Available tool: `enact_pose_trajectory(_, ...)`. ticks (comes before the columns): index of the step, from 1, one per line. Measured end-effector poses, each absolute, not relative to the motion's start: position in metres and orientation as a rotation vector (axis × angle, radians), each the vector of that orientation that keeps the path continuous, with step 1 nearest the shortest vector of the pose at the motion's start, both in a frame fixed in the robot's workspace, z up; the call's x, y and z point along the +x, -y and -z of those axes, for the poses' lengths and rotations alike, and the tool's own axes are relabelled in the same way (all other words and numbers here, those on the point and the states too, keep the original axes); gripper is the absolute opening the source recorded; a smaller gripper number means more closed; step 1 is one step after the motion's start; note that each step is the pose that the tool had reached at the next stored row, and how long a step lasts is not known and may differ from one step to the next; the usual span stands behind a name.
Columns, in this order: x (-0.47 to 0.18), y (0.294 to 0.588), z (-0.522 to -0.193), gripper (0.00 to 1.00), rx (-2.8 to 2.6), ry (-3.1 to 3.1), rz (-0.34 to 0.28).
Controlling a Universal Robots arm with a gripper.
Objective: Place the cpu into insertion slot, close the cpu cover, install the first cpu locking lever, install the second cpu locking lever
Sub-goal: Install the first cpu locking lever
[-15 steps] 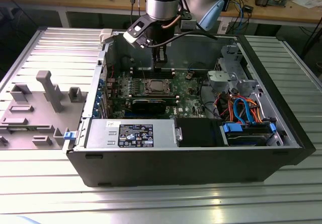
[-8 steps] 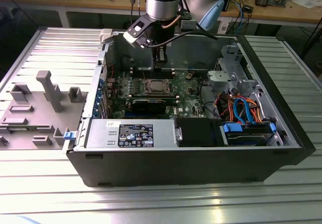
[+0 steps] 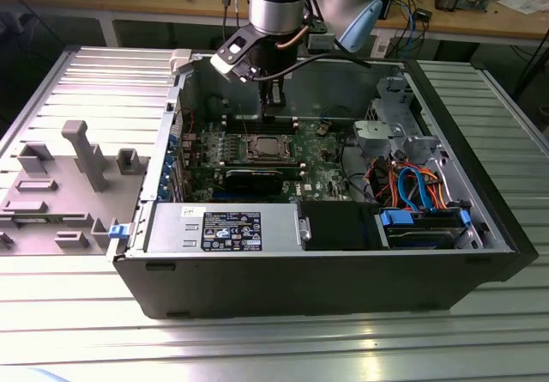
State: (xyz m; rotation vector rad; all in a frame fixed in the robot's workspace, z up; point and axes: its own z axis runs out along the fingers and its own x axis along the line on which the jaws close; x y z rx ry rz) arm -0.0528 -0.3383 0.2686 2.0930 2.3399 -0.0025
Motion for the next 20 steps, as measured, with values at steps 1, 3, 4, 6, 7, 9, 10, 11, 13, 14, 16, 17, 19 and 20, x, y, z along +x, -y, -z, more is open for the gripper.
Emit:
enact_pose_trajectory(1, -0.0528, 0.3383, -0.2686, 0.11, 2.093, -2.34, 0.003)
enact_pose_trajectory(3, -0.0528, 0.3383, -0.2686, 0.11, 2.093, -2.34, 0.002)
enact_pose_trajectory(4, -0.0528, 0.3383, -0.2686, 0.11, 2.093, -2.34, 0.003)
enact_pose_trajectory(6, -0.0528, 0.3383, -0.2686, 0.11, 2.093, -2.34, 0.003)
enact_pose_trajectory(7, -0.0528, 0.3383, -0.2686, 0.11, 2.093, -2.34, 0.003)
enact_pose_trajectory(9, -0.0528, 0.3383, -0.2686, 0.11, 2.093, -2.34, 0.003)
enact_pose_trajectory(10, -0.0528, 0.3383, -0.2686, 0.11, 2.092, -2.34, 0.003)
enact_pose_trajectory(11, -0.0528, 0.3383, -0.2686, 0.11, 2.092, -2.34, 0.003)
enact_pose_trajectory(13, -0.0528, 0.3383, -0.2686, 0.11, 2.086, -2.346, 0.003)
enact_pose_trajectory(14, -0.0528, 0.3383, -0.2686, 0.11, 2.082, -2.35, 0.003)
enact_pose_trajectory(16, -0.0528, 0.3383, -0.2686, 0.11, 2.07, -2.36, 0.002)
enact_pose_trajectory(17, -0.0528, 0.3383, -0.2686, 0.11, 2.066, -2.364, 0.002)
enact_pose_trajectory(19, -0.0528, 0.3383, -0.2686, 0.11, 2.056, -2.372, 0.003)
enact_pose_trajectory(20, -0.0528, 0.3383, -0.2686, 0.11, 2.052, -2.376, 0.002)
